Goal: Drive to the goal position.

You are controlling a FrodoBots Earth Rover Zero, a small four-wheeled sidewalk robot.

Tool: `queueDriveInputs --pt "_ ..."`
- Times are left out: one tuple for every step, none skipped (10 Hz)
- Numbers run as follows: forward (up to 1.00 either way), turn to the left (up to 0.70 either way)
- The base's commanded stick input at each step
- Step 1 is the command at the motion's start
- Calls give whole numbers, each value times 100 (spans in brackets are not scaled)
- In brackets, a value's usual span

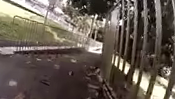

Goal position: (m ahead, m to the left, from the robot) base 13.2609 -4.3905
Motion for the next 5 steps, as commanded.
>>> queueDriveInputs --pt "70 35" --pt "70 25" --pt "70 0" --pt "70 0" --pt "70 0"
